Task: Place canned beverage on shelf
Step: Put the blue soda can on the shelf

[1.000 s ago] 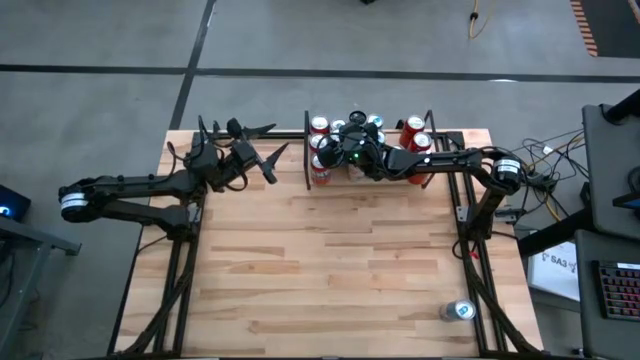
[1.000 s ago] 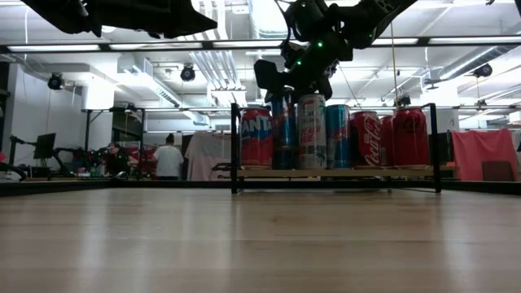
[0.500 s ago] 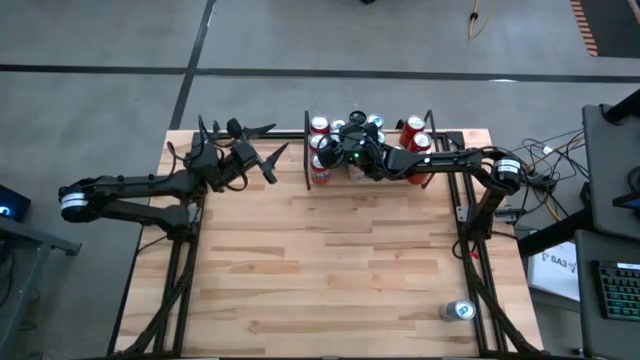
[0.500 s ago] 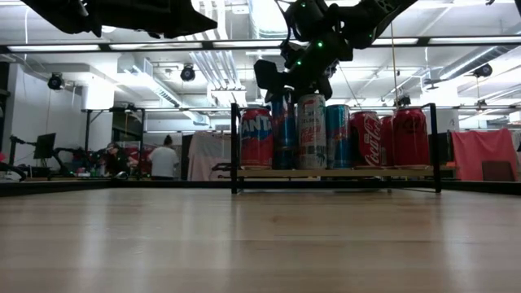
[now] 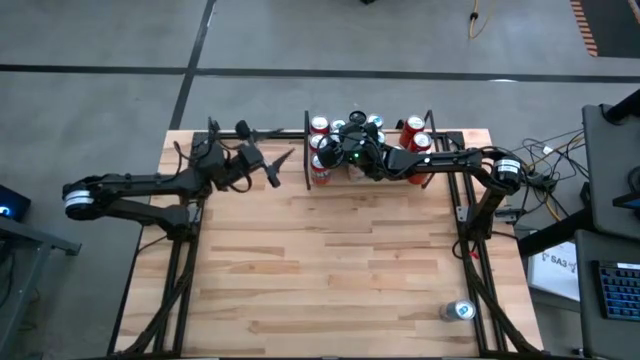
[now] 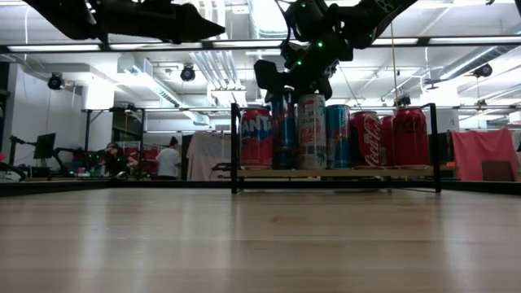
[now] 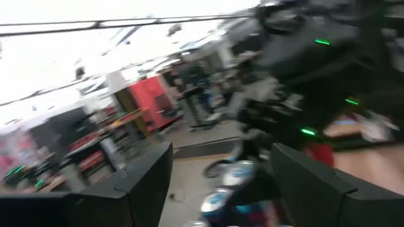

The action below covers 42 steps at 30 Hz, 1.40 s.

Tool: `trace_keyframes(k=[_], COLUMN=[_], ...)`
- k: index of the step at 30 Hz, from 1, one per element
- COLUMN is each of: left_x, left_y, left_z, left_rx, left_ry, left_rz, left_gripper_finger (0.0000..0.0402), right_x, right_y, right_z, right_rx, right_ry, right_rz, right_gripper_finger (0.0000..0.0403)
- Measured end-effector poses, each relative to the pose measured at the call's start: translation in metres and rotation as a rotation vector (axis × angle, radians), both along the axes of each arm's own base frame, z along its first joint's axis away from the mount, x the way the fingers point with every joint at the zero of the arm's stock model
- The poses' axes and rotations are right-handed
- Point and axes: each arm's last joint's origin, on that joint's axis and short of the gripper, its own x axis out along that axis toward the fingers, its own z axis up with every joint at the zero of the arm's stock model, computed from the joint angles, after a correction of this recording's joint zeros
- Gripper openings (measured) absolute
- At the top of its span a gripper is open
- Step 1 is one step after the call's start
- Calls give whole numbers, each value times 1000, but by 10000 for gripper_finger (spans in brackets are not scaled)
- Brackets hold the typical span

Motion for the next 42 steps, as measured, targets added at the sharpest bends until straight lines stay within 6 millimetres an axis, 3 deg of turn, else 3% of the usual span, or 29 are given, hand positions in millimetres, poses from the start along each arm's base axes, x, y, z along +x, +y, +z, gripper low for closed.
trace_keyframes(k=[10,17,25,42], left_x=[15,14,9,9], left_y=[6,6,9,9], left_z=[-14,-12,-8,-8], left_rx=[31,30,12,23], left_ry=[44,36,15,24], left_rz=[-43,-27,113,127], left_gripper_finger=[252,252,252,252], right_x=[0,0,0,-1], right_y=[0,0,0,0], right_z=[-1,-1,-1,-2], right_rx=[-2,-4,-5,-8], right_ry=[12,17,20,37], right_rz=[3,4,5,10], right_gripper_finger=[244,236,245,252])
